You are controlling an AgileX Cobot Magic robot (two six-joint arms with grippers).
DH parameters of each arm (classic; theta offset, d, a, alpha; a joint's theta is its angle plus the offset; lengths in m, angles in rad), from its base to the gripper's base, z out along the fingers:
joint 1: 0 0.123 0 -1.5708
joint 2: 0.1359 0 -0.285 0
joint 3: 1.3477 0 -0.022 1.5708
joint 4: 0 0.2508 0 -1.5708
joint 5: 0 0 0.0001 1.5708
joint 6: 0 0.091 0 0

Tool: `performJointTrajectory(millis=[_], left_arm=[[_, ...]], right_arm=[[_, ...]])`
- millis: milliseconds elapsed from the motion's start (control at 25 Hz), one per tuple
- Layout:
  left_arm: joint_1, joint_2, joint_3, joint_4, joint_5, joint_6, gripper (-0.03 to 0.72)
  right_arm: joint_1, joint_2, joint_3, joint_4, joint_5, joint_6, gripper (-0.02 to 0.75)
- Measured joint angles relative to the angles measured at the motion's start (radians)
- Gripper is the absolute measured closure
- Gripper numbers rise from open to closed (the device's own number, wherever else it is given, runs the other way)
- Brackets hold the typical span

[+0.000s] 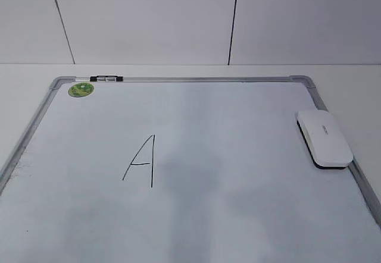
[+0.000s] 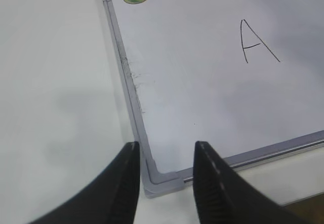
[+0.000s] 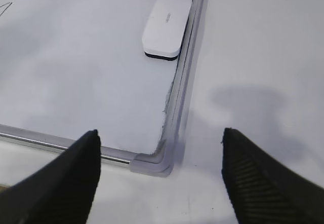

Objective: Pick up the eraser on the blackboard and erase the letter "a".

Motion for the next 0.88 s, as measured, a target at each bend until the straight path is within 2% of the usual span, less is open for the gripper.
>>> performJointTrajectory(millis=[480,640,880], left_arm=[[0.0,-0.042,0.0,0.002,0.0,0.0,0.442],[0.025,-0.042,0.0,0.002,0.0,0.0,0.442],[0.112,-0.042,0.0,0.002,0.0,0.0,0.443]], right_arm=[[-0.011,-0.004,0.001,0.0,0.0,0.0,0.146],[-0.062,-0.004,0.001,0.0,0.0,0.0,0.145],[-0.174,-0.004,0.001,0.0,0.0,0.0,0.146]])
